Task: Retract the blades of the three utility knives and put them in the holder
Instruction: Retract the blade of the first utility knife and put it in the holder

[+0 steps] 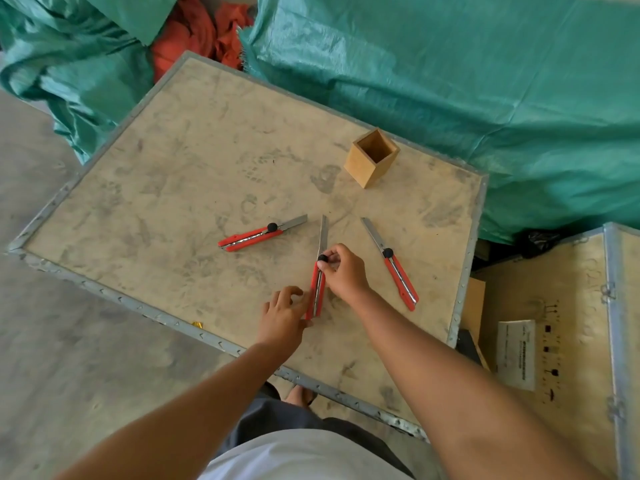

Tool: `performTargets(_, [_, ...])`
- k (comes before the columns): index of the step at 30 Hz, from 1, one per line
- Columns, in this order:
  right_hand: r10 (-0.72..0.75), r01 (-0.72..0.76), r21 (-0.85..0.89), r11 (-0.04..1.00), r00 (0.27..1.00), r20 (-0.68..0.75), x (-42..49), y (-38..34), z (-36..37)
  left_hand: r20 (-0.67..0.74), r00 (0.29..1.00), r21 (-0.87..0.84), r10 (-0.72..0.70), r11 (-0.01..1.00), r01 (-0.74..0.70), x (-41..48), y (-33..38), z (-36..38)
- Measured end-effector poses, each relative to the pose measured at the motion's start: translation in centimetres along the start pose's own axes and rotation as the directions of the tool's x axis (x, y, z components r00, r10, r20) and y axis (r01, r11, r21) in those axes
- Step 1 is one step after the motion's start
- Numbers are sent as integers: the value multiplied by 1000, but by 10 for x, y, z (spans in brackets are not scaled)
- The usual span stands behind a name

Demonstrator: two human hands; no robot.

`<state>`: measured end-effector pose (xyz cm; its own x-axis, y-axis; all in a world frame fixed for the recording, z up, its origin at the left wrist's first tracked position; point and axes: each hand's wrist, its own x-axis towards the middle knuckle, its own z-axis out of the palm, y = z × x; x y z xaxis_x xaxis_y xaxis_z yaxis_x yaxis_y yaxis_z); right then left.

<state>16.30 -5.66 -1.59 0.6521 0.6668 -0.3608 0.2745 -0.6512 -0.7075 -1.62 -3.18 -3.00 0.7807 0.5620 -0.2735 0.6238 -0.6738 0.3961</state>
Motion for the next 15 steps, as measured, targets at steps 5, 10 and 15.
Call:
performTargets(5, [-25, 35, 168, 985, 998, -60, -6, -17, -29, -80, 995, -383, 54, 920, -80, 7, -7, -19])
performTargets(10, [-130, 151, 328, 933, 988, -84, -24, -51, -82, -91, 996, -693, 12, 718, -72, 3, 10, -66])
performTargets(15, [-192, 193, 472, 860, 980, -51, -44, -81, -117, -52, 997, -895, -57, 447, -21, -9, 37, -110])
